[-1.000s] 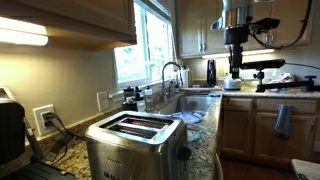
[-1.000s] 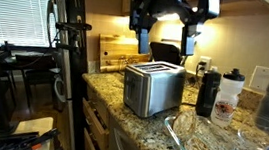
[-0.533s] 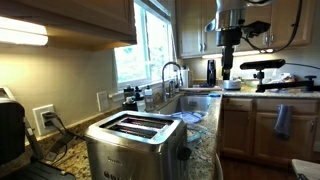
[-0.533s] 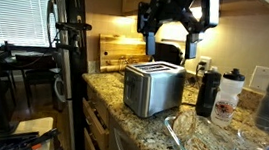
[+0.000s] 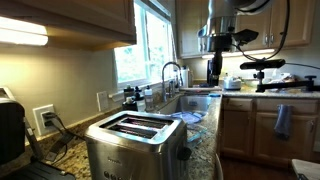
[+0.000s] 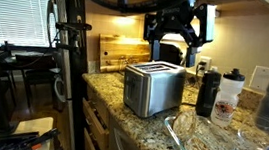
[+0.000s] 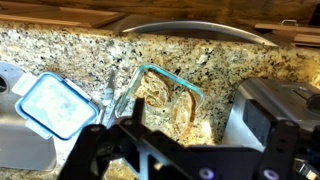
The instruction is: Pick up one slice of bread and put it in the toaster
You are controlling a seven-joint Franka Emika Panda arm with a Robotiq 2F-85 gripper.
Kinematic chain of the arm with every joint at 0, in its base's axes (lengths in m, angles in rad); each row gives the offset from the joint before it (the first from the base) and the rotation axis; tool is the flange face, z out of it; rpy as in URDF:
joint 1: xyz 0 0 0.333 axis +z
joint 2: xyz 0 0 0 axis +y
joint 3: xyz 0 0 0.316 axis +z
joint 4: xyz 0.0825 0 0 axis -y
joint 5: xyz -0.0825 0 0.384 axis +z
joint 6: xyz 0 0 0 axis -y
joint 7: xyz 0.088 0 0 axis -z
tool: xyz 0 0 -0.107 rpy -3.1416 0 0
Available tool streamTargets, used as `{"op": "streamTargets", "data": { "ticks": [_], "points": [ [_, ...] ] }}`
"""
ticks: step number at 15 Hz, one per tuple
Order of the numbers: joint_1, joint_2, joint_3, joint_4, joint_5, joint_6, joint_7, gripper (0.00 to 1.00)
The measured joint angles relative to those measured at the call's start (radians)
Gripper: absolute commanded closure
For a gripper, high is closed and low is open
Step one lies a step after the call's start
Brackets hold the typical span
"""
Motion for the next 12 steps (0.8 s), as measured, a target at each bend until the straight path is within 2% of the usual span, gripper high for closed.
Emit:
{"op": "streamTargets", "data": {
  "ticks": [12],
  "points": [
    [0.036,0.071,0.021,0.011,0.076,0.059,0.000,0.00]
  ]
}}
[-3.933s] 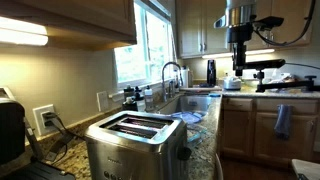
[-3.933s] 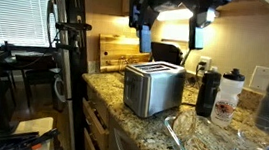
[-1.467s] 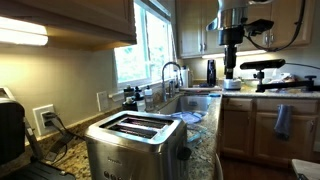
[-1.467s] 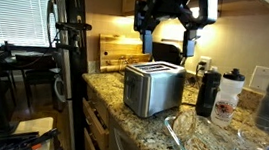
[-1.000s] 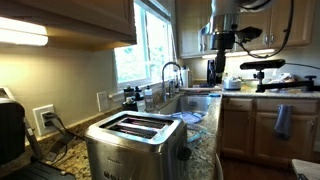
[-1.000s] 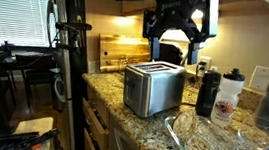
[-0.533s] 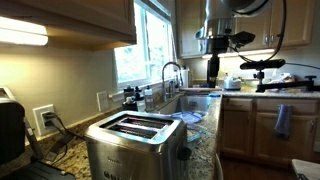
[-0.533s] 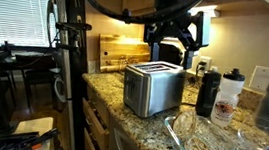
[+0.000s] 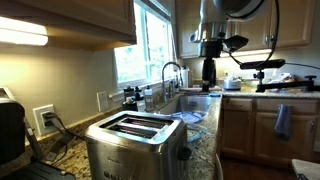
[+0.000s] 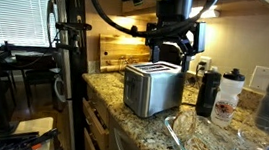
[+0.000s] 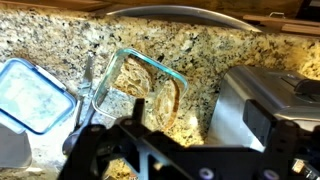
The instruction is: Pick up one slice of bread and put it in the toaster
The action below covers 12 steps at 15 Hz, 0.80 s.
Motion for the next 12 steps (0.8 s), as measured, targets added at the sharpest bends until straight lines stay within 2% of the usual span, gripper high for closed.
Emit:
{"op": "streamTargets", "data": {
  "ticks": [12],
  "points": [
    [0.002,0.174,0.012,0.090,0.032,0.076,0.003,0.00]
  ]
}}
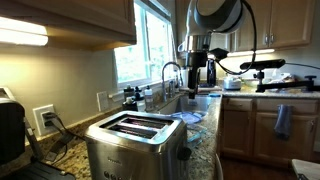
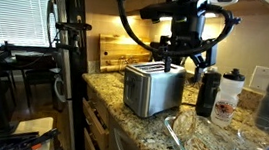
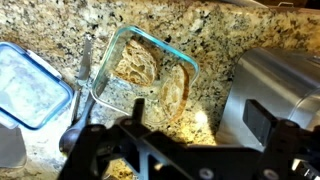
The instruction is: Pick up one slice of bread and put it in the toaster
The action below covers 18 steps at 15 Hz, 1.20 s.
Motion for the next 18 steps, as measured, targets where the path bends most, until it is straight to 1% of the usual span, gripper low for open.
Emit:
{"op": "streamTargets", "data": {
  "ticks": [5,13,18],
  "points": [
    [0.000,0.037,0.010,0.031,0.031,0.002,0.044,0.00],
    [-0.005,0.096,0.022,0.041,0.031,0.080,0.157,0.00],
    [-0.005,0.128,0.029,0.043,0.031,0.086,0.196,0.00]
  ]
}}
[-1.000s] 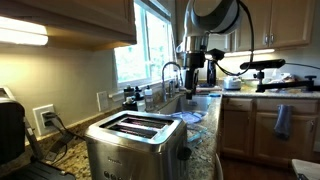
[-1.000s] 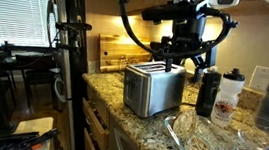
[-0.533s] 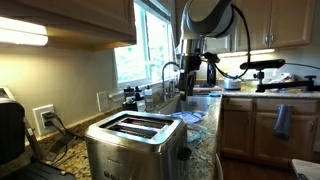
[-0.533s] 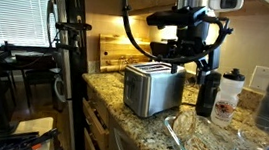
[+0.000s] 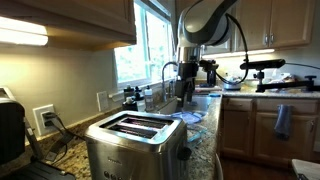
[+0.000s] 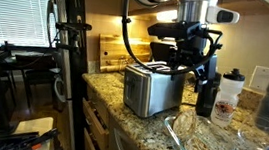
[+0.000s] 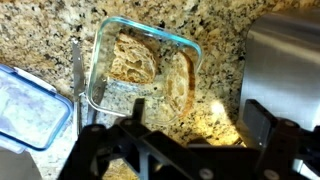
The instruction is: Pick up one slice of bread and put it in the toaster
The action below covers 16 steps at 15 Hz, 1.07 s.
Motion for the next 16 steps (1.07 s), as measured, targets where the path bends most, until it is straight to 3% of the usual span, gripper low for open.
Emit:
{"op": "streamTargets", "data": {
  "ticks": [16],
  "points": [
    [-0.002,0.088,0.024,0.020,0.018,-0.001,0.006,0.00]
  ]
}}
